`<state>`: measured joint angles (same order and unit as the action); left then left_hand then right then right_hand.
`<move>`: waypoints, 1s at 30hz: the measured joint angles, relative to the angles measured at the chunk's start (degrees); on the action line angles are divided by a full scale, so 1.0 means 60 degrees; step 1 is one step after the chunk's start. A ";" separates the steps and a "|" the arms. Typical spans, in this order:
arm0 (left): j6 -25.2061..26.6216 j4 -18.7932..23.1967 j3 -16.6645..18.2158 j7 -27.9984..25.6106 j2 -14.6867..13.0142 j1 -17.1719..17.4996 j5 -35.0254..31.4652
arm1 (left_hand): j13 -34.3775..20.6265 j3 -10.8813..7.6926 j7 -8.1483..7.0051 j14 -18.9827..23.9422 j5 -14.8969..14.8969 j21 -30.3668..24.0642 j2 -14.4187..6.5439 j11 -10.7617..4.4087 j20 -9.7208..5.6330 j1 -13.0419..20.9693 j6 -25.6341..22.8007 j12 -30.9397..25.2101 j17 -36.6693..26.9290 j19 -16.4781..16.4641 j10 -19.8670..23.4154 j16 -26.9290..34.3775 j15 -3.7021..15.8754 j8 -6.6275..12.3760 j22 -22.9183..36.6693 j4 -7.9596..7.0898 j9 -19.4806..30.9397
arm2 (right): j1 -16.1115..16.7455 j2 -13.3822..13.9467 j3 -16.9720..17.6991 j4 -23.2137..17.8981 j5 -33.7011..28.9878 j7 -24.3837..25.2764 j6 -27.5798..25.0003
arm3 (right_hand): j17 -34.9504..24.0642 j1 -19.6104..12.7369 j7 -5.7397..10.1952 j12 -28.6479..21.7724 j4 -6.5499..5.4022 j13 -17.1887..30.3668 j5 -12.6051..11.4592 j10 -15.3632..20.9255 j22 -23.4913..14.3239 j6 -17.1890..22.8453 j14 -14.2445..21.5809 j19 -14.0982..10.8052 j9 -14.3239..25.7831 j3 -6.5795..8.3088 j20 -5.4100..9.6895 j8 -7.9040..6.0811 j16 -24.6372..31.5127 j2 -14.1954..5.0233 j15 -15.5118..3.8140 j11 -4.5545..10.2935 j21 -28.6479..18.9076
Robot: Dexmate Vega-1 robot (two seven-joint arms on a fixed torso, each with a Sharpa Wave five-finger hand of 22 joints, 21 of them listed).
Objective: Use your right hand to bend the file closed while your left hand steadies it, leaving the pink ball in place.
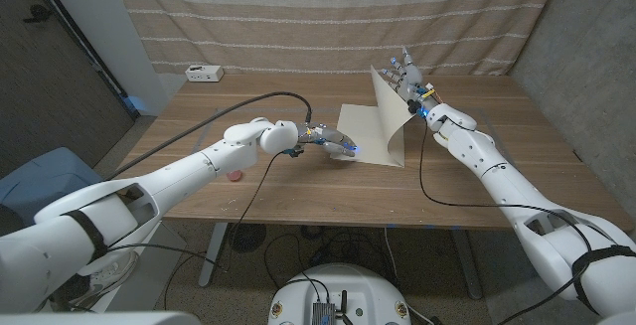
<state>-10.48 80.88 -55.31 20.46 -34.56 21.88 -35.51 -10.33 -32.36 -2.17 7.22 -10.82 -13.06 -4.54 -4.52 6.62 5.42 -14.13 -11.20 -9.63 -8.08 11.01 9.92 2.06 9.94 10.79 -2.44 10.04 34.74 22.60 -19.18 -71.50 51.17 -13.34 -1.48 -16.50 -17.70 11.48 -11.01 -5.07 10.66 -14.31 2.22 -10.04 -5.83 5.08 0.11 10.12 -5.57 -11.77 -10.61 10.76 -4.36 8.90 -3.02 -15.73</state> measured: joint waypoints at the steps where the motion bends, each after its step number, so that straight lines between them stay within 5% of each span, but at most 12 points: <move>1: 0.0004 0.0008 0.0000 0.0003 0.0000 0.0001 -0.0005 | 0.0000 0.0000 0.0000 0.0000 0.0000 0.0000 0.0000 0.0000 0.0000 0.0000 0.0000 0.0000 0.0000 0.0000 0.0000 0.0000 0.0000 0.0000 0.0000 0.0000 0.0000 | 0.0001 -0.0003 0.0002 0.0023 0.0033 -0.0095 0.0076 | 0.0034 -0.0006 -0.0004 0.0000 0.0008 0.0000 0.0021 0.0063 0.0001 -0.0002 0.0005 -0.0080 0.0000 -0.0008 0.0074 0.0000 0.0047 0.0010 -0.0005 -0.0002 0.0002; 14: 0.0074 0.0030 0.0003 0.0014 0.0005 0.0005 -0.0053 | 0.0002 0.0000 -0.0052 0.0000 0.0000 0.0033 0.0000 0.0001 0.0021 0.0000 0.0052 0.0000 0.0000 -0.0020 0.0000 0.0000 0.0000 0.0000 -0.0003 0.0000 0.0000 | -0.0454 -0.0376 0.0188 0.1203 0.0492 -0.0657 0.0075 | 0.0172 0.0107 -0.0282 -0.0079 0.0000 0.0001 0.0021 0.0247 0.0002 0.0207 0.0106 -0.0295 0.0001 -0.0084 0.0016 -0.0072 0.0054 0.0123 -0.0105 -0.0162 0.0047; 15: 0.0089 0.0103 0.0017 0.0014 0.0004 0.0036 -0.0058 | 0.0002 0.0000 -0.0052 0.0001 0.0000 0.0037 0.0000 0.0001 0.0021 0.0000 0.0052 0.0000 0.0000 -0.0020 0.0000 0.0000 0.0000 0.0000 -0.0003 0.0000 0.0000 | -0.0499 -0.0391 0.0196 0.1279 0.1303 -0.2437 -0.0221 | 0.0180 0.0107 -0.0295 -0.0079 0.0001 0.0001 0.0021 0.0284 0.0002 0.0224 0.0101 -0.0295 0.0001 -0.0084 0.0015 -0.0072 0.0054 0.0123 -0.0100 -0.0199 0.0047; 17: 0.0107 0.0148 0.0035 0.0008 -0.0014 0.0058 -0.0067 | 0.0002 0.0000 -0.0052 0.0001 0.0000 0.0043 0.0000 0.0001 0.0021 0.0000 0.0052 0.0000 0.0000 -0.0020 0.0000 0.0000 0.0000 0.0040 -0.0003 0.0000 0.0000 | -0.0542 -0.0396 0.0198 0.1344 0.1364 -0.2722 -0.0244 | 0.0181 0.0107 -0.0335 -0.0079 0.0023 0.0001 0.0021 0.0301 0.0002 0.0336 0.0070 -0.0295 0.0001 -0.0106 0.0016 -0.0105 0.0054 0.0123 -0.0068 -0.0210 0.0047; 24: 0.0199 0.0349 0.0148 -0.0340 -0.0136 0.0187 -0.0181 | 0.0000 -0.0026 0.0002 0.0439 0.0000 -0.0052 -0.0051 0.0181 0.0109 0.0051 -0.0547 -0.0085 0.0000 -0.0213 0.0329 0.0098 0.0018 0.0187 0.0098 0.0007 0.0000 | -0.0574 -0.0246 0.0112 0.1272 0.1218 -0.2851 -0.0225 | 0.0268 0.0146 -0.0446 -0.0079 -0.0012 0.0002 0.0021 0.0588 0.0003 0.0549 0.0230 -0.0522 0.0002 -0.0151 0.0038 -0.0110 0.0184 0.0162 -0.0120 -0.0265 0.0084; 30: 0.0371 0.0851 0.0445 -0.1195 -0.0375 0.0545 -0.0539 | -0.0036 -0.0528 0.0098 0.1422 0.0018 -0.0197 -0.0445 0.0202 0.0173 0.0446 -0.1589 -0.0262 0.0000 -0.0756 0.1204 0.0222 0.0036 0.0328 0.0066 0.0215 0.0001 | -0.0577 -0.0048 -0.0031 0.1063 0.0875 -0.2680 -0.0159 | 0.0313 0.0142 -0.0615 -0.0151 -0.0012 0.0002 0.0021 0.0724 0.0003 0.0717 0.0264 -0.0635 0.0002 -0.0151 -0.0018 -0.0177 0.0202 0.0157 -0.0086 -0.0332 0.0084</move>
<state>-8.25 85.99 -52.63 13.29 -36.81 25.14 -38.74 -10.55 -35.53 -1.58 15.76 -10.71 -14.24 -7.21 -3.31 7.66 8.10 -23.66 -12.77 -9.63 -12.62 18.23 11.25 2.28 11.91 11.18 -1.15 10.05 31.28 22.31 -19.37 -65.12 56.42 -29.42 -2.44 -14.62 -16.85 7.79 -11.91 -5.14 10.67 -14.18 6.57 -10.02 -1.52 6.66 -3.70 10.13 -6.48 -11.88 -11.67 11.97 -3.41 8.38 -5.02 -15.23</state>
